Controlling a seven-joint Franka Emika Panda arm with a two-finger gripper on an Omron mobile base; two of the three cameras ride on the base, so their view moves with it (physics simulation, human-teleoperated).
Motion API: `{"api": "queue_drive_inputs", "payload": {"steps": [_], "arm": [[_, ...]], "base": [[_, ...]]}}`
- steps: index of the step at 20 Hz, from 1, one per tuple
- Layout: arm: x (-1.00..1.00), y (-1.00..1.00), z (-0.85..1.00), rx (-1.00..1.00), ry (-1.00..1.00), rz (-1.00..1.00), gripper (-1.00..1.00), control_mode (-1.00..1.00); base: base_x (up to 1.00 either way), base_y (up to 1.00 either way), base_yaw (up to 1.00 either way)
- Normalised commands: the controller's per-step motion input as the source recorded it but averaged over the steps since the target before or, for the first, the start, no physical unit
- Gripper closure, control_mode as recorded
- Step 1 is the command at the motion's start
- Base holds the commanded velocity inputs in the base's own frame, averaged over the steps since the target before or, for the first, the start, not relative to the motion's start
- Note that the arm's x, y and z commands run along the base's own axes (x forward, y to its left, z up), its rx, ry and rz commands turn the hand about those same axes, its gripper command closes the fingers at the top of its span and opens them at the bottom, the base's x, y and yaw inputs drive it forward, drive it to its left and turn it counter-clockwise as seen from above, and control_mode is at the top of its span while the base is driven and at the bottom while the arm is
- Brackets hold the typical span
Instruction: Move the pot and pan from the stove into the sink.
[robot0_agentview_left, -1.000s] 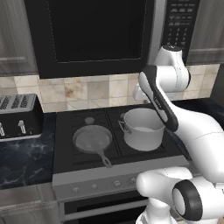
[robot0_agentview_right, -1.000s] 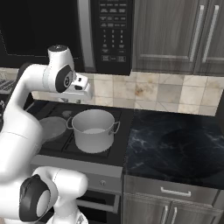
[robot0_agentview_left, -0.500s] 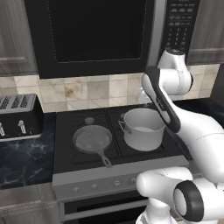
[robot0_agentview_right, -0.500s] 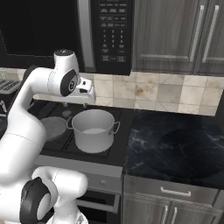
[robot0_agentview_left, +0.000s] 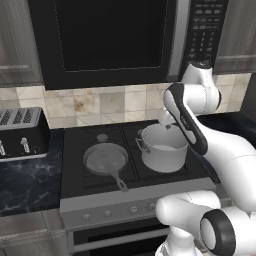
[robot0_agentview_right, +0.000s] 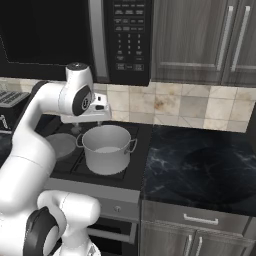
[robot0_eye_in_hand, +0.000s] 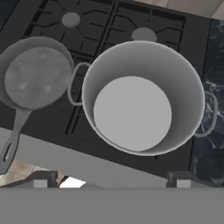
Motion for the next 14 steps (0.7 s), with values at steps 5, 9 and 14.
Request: {"api": "queue_drive_inputs", "payload": {"steps": [5, 9, 14], "arm": [[0.0, 0.0, -0.15, -0.05, 0.0, 0.07, -1.0, -1.0], [0.0, 0.0, -0.22, -0.05, 0.0, 0.08, -1.0, -1.0], [0.0, 0.0, -0.28, -0.07, 0.01, 0.08, -1.0, -1.0]], "base": [[0.0, 0.0, 0.0], [0.0, 0.0, 0.0], [0.0, 0.0, 0.0]]}}
